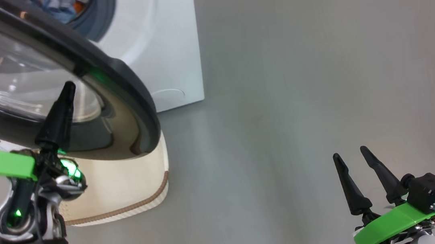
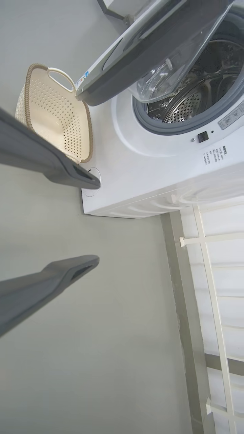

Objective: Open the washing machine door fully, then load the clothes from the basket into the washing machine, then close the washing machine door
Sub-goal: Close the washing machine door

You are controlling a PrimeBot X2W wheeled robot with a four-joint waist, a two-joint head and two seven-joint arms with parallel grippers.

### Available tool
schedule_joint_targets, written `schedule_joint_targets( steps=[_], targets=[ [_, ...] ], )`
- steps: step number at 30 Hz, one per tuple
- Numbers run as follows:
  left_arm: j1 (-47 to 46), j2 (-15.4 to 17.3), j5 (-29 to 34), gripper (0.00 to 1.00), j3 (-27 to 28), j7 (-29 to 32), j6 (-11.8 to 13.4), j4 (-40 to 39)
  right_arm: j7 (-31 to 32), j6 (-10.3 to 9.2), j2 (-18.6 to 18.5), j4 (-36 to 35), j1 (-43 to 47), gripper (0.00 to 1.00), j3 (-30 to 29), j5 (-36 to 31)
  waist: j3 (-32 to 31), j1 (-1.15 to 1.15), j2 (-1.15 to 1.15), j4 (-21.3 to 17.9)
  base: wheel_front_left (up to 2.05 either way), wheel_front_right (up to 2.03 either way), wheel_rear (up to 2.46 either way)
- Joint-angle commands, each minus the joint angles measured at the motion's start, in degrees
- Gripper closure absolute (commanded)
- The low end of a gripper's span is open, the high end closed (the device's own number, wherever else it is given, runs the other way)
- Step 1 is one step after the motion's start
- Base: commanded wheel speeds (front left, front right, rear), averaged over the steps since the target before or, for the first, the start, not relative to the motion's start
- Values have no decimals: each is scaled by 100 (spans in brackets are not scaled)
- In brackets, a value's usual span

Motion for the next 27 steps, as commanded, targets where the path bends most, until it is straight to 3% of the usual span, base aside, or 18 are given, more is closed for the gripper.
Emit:
schedule_joint_targets(
  steps=[1,27],
  targets=[
    [100,149,145,100,144,-46,-57,-229,-68,9,-15,-125,-55,0,145,-5,-140,0,0,123,0,0,0],
    [1767,268,432,100,-98,-921,-57,-1454,-69,9,-9,-99,343,0,144,-77,-990,0,0,582,0,0,0]
  ],
)
